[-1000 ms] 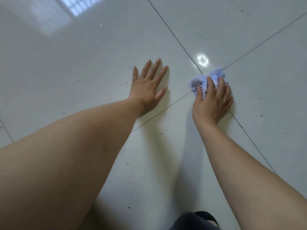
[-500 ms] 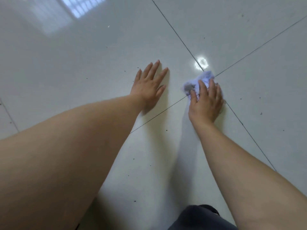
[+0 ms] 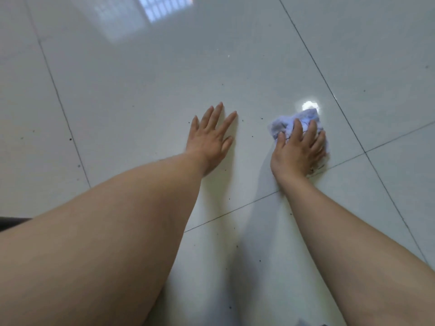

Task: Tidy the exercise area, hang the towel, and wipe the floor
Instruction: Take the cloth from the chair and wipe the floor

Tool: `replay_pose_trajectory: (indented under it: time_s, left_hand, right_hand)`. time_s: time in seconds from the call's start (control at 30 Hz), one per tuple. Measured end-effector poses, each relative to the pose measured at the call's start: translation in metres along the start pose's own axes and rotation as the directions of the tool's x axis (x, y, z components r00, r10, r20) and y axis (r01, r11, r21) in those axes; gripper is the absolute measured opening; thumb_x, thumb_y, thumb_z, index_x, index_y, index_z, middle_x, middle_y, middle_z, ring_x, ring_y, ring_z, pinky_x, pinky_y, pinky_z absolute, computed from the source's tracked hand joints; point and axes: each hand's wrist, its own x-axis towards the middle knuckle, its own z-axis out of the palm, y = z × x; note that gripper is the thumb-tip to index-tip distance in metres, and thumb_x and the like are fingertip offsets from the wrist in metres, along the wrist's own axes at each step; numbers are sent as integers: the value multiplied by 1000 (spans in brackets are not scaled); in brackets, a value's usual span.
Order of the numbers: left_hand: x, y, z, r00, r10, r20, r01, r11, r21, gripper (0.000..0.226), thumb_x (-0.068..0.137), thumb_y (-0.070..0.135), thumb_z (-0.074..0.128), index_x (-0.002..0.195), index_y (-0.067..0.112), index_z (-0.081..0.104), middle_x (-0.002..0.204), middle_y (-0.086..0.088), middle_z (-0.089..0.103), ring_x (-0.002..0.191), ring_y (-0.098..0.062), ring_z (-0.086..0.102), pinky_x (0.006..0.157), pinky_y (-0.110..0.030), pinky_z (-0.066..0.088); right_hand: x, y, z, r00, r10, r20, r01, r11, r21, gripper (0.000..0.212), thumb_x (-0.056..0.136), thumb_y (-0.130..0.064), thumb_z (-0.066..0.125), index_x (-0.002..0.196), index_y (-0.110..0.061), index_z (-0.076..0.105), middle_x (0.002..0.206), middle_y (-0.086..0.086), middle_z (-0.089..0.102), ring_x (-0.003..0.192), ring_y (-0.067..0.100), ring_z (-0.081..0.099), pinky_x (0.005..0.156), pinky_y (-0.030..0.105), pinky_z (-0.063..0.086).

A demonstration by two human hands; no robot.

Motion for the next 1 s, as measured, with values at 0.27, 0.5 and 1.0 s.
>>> replay_pose_trajectory:
  time_s: [0.27,0.5,1.0]
  left_hand:
    - [15,-39,-15,999,-21,27,22,998,-54,56,97,51,21,147,42,-3,157,0,-20,144,-20,-16,114,-48,-8]
    - [17,-43,-10,1000,6,-23,-7,997,-72,56,98,48,24,148,40,1,158,-1,-16,145,-20,-13,113,-49,-6]
    - [69,-103,-39,973,-201,-114,188,976,-114,55,98,45,25,148,38,4,159,0,-10,146,-20,-8,116,-45,-4]
  right_hand:
    - [-6,-43,-5,950,-201,240,216,976,-39,60,92,-35,45,146,-35,17,157,1,-2,143,28,0,113,48,13]
    - [17,-45,-4,946,-306,103,318,941,-120,54,84,-54,52,135,-35,44,143,4,33,115,34,33,91,40,32]
    - [57,-98,46,792,-610,-10,603,785,-139,50,86,-46,43,134,-31,44,139,3,46,127,30,33,100,44,24]
